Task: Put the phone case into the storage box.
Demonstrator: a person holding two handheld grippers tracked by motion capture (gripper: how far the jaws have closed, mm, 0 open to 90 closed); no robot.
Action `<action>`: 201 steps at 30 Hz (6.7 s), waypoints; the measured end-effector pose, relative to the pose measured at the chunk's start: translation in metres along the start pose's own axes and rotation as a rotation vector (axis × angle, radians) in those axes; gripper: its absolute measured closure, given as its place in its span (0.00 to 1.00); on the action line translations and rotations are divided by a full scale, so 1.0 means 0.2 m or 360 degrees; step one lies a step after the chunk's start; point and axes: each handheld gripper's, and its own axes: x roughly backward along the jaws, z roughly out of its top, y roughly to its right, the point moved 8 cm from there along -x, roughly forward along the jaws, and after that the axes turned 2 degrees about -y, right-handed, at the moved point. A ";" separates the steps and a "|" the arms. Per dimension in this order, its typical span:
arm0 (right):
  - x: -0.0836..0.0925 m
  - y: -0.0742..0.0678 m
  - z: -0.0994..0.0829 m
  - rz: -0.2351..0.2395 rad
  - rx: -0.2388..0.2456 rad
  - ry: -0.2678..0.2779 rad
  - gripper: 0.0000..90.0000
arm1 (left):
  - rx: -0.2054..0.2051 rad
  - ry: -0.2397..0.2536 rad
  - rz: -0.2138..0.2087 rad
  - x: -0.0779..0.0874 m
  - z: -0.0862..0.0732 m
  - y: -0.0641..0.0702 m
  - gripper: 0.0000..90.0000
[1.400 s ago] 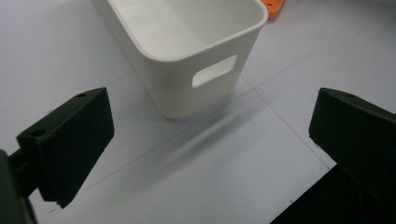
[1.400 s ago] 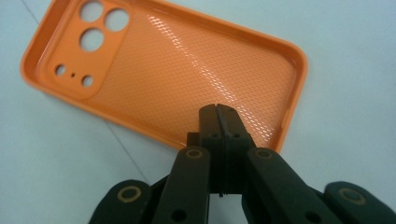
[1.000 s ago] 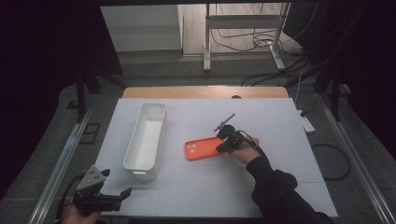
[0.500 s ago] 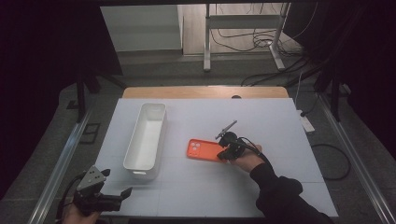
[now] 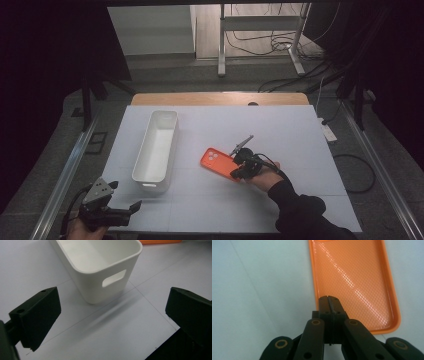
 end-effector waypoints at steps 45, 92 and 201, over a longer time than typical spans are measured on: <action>0.09 -0.03 0.08 -0.0115 -0.0025 0.0121 0.59 | -0.0013 -0.0006 0.0002 0.00 0.00 0.00 0.01; -0.06 0.17 0.01 -0.0265 -0.0119 0.0082 0.00 | -0.0031 -0.0016 -0.0003 -0.01 0.00 0.01 0.01; 0.50 0.09 -0.01 -0.0209 -0.0206 0.0684 0.99 | 0.0052 -0.0045 0.0013 -0.01 0.01 -0.02 0.00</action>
